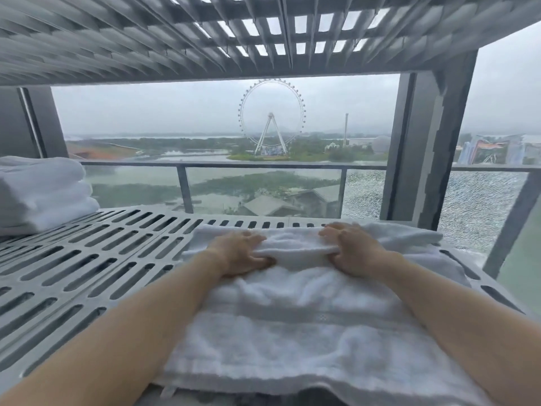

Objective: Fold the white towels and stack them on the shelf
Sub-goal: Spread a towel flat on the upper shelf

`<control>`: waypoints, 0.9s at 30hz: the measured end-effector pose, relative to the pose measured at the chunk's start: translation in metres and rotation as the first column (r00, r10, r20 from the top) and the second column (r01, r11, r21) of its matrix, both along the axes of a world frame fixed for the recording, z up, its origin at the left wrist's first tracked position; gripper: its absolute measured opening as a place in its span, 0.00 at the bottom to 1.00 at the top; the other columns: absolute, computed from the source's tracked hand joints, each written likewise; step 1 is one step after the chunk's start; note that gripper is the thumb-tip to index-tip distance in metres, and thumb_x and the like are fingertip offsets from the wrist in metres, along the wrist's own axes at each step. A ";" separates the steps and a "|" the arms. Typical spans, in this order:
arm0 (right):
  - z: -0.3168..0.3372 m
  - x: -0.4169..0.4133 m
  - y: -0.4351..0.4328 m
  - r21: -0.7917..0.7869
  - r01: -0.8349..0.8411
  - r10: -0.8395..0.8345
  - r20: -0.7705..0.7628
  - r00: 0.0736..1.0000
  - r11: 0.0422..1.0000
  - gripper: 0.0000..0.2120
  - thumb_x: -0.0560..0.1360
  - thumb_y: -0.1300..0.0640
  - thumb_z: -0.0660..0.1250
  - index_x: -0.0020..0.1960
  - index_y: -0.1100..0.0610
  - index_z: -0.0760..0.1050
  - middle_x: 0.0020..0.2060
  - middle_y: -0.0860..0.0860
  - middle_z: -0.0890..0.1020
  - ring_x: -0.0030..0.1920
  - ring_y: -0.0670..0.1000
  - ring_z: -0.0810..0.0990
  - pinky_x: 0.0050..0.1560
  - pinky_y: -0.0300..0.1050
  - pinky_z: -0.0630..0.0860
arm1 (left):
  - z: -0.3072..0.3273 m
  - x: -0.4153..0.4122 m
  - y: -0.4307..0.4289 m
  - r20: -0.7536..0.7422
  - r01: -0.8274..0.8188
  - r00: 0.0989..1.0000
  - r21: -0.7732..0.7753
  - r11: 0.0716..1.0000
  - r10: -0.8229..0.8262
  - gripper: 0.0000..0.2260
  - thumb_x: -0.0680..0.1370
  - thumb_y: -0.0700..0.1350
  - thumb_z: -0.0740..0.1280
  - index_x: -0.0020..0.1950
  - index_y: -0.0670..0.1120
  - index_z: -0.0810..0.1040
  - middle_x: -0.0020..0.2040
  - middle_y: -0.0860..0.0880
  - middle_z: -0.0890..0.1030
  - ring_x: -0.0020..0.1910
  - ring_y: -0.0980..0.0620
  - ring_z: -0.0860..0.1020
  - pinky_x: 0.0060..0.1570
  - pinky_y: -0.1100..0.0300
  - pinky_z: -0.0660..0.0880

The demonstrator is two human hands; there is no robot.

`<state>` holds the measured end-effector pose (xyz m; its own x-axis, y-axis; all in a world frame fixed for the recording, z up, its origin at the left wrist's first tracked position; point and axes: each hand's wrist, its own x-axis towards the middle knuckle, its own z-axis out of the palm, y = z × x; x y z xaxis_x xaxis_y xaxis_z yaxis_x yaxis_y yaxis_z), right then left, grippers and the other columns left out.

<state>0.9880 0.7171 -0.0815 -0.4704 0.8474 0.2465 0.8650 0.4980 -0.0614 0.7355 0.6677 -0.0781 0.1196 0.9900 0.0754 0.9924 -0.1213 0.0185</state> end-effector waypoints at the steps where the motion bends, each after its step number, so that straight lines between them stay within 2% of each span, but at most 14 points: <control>1: -0.001 0.000 0.003 0.009 0.012 -0.012 0.034 0.999 1.000 0.25 0.73 0.56 0.61 0.69 0.50 0.64 0.70 0.49 0.65 0.70 0.52 0.62 0.73 0.50 0.48 | -0.002 0.000 0.001 0.008 0.002 1.000 0.003 1.000 -0.002 0.32 0.72 0.69 0.57 0.72 0.56 0.61 0.72 0.52 0.65 0.69 0.48 0.66 0.66 0.50 0.66; 3: -0.002 -0.001 0.008 0.008 0.040 -0.040 0.063 0.997 0.999 0.25 0.74 0.55 0.60 0.70 0.49 0.63 0.71 0.50 0.64 0.71 0.52 0.61 0.74 0.51 0.47 | -0.004 0.002 0.002 0.007 0.006 1.000 0.040 0.999 -0.006 0.27 0.75 0.62 0.59 0.72 0.56 0.62 0.72 0.52 0.66 0.67 0.48 0.68 0.65 0.51 0.68; 5: -0.001 -0.003 0.011 0.000 0.065 -0.065 0.057 0.996 0.998 0.24 0.74 0.57 0.59 0.69 0.48 0.64 0.68 0.51 0.68 0.68 0.54 0.66 0.71 0.51 0.57 | -0.003 0.005 0.002 0.001 0.003 1.000 0.077 0.997 -0.003 0.22 0.76 0.50 0.60 0.70 0.55 0.65 0.69 0.50 0.69 0.65 0.48 0.70 0.62 0.51 0.70; 8: 0.006 -0.003 0.012 0.094 0.099 -0.105 0.057 0.993 0.991 0.19 0.71 0.62 0.57 0.60 0.49 0.72 0.57 0.53 0.75 0.56 0.57 0.76 0.54 0.49 0.71 | 0.002 0.009 0.001 -0.033 -0.035 0.999 0.175 0.984 0.042 0.21 0.73 0.38 0.56 0.63 0.54 0.72 0.61 0.48 0.75 0.59 0.46 0.74 0.54 0.54 0.72; 10: 0.012 -0.003 0.014 0.197 0.115 -0.122 0.025 0.992 0.974 0.15 0.68 0.64 0.57 0.51 0.52 0.75 0.49 0.54 0.79 0.48 0.57 0.79 0.43 0.46 0.71 | 0.003 0.010 0.001 -0.079 -0.055 0.994 0.275 0.960 0.079 0.18 0.71 0.35 0.56 0.54 0.52 0.76 0.54 0.46 0.79 0.54 0.44 0.77 0.48 0.54 0.71; 13: 0.019 -0.005 0.021 0.258 0.124 -0.119 -0.035 0.992 0.958 0.14 0.66 0.64 0.58 0.48 0.53 0.73 0.42 0.55 0.80 0.43 0.59 0.79 0.39 0.44 0.69 | 0.010 0.009 0.004 -0.100 -0.080 0.987 0.381 0.921 0.127 0.12 0.69 0.35 0.58 0.45 0.50 0.75 0.47 0.46 0.80 0.48 0.42 0.78 0.41 0.56 0.69; 15: 0.024 -0.006 0.030 0.315 0.113 -0.088 -0.094 0.992 0.942 0.16 0.67 0.65 0.58 0.52 0.53 0.72 0.43 0.54 0.78 0.44 0.59 0.79 0.40 0.46 0.73 | 0.016 0.007 0.009 -0.068 -0.082 0.989 0.464 0.882 0.128 0.12 0.69 0.36 0.58 0.46 0.50 0.75 0.45 0.46 0.80 0.46 0.42 0.79 0.40 0.56 0.70; 17: 0.028 -0.003 0.039 0.407 0.117 -0.059 -0.152 0.987 0.906 0.16 0.69 0.67 0.58 0.54 0.55 0.71 0.46 0.54 0.77 0.48 0.58 0.77 0.40 0.46 0.72 | 0.022 0.004 0.015 -0.021 -0.065 0.996 0.556 0.829 0.092 0.15 0.70 0.35 0.58 0.51 0.50 0.75 0.46 0.46 0.80 0.45 0.41 0.79 0.41 0.54 0.73; 20: 0.030 0.007 0.049 0.508 0.144 -0.108 -0.099 0.989 0.849 0.14 0.71 0.66 0.61 0.55 0.56 0.71 0.48 0.54 0.77 0.49 0.57 0.75 0.42 0.47 0.69 | 0.028 0.002 0.028 -0.067 -0.018 0.995 0.624 0.781 0.077 0.19 0.72 0.32 0.57 0.60 0.48 0.71 0.49 0.47 0.77 0.46 0.43 0.78 0.40 0.51 0.74; 23: 0.028 0.011 0.052 0.611 0.165 -0.252 0.058 0.966 0.774 0.16 0.67 0.60 0.71 0.53 0.55 0.75 0.45 0.52 0.79 0.46 0.55 0.77 0.43 0.47 0.71 | 0.028 0.004 0.045 -0.156 0.037 0.984 0.638 0.769 0.083 0.21 0.73 0.31 0.57 0.64 0.48 0.68 0.53 0.46 0.76 0.49 0.44 0.77 0.44 0.51 0.74; 25: 0.030 0.008 0.052 0.658 0.174 -0.324 0.112 0.940 0.733 0.18 0.57 0.59 0.78 0.45 0.56 0.79 0.39 0.53 0.79 0.40 0.55 0.78 0.38 0.46 0.71 | 0.028 0.012 0.055 -0.173 0.043 0.981 0.639 0.768 0.089 0.23 0.73 0.31 0.57 0.66 0.49 0.66 0.59 0.46 0.74 0.56 0.44 0.74 0.56 0.48 0.71; 27: 0.033 0.004 0.055 0.696 0.158 -0.308 0.095 0.947 0.700 0.17 0.51 0.64 0.78 0.37 0.58 0.78 0.35 0.55 0.78 0.36 0.57 0.78 0.34 0.46 0.73 | 0.025 0.023 0.064 -0.152 0.030 0.985 0.638 0.770 0.087 0.27 0.72 0.31 0.57 0.69 0.50 0.63 0.64 0.47 0.70 0.63 0.45 0.70 0.67 0.44 0.61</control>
<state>0.9925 0.7726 -0.0489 -0.3806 0.5796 0.7206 0.9148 0.1220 0.3851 0.7583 0.7317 -0.0528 0.1608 0.7246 0.6702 0.9767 -0.0189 -0.2139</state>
